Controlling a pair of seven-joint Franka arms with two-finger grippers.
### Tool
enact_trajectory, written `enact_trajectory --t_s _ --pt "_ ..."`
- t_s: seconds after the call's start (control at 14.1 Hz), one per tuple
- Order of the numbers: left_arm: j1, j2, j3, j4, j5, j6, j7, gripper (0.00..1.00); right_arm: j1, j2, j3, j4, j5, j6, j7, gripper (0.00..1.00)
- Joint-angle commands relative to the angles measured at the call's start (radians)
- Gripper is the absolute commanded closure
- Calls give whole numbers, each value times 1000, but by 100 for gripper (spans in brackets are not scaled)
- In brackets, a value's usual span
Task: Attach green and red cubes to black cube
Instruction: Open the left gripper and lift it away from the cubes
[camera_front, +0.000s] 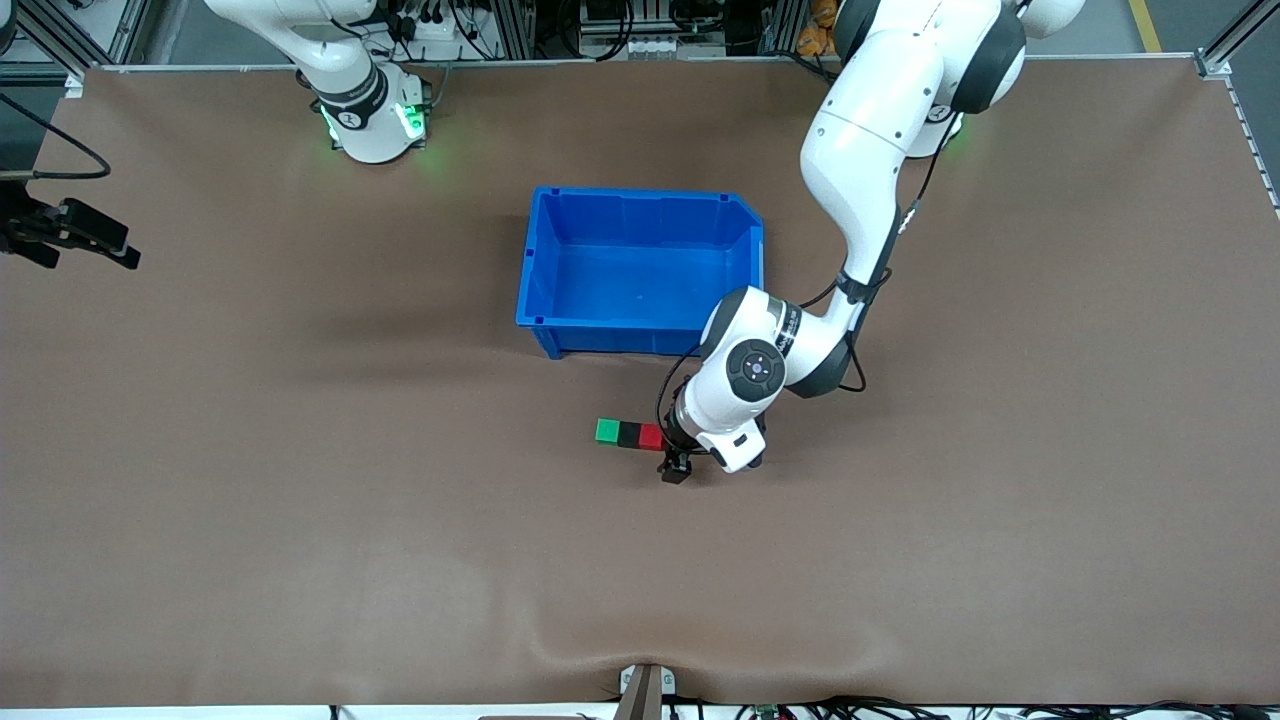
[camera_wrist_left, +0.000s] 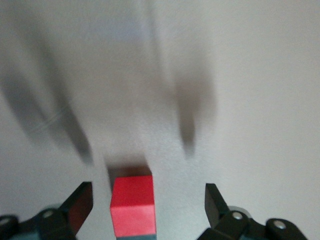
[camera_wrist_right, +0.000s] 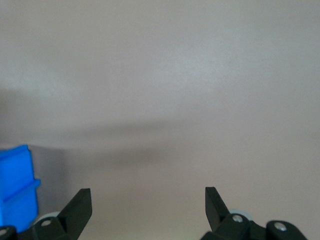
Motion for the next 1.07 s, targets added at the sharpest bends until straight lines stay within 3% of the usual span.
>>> enact_trajectory --t_s 0.0,0.21,0.57,1.0 --pt "6 -88 15 -10 79 -87 -15 0 -17 -5 13 34 15 -4 57 0" --pt "29 -181 13 -21 187 -192 104 0 -25 19 7 75 33 -4 54 0" --pt "121 -365 15 -87 208 -349 451 0 -25 137 7 247 26 -118 80 0" --pt "285 -569 13 -165 238 -531 885 0 -39 147 6 252 21 -161 71 0"
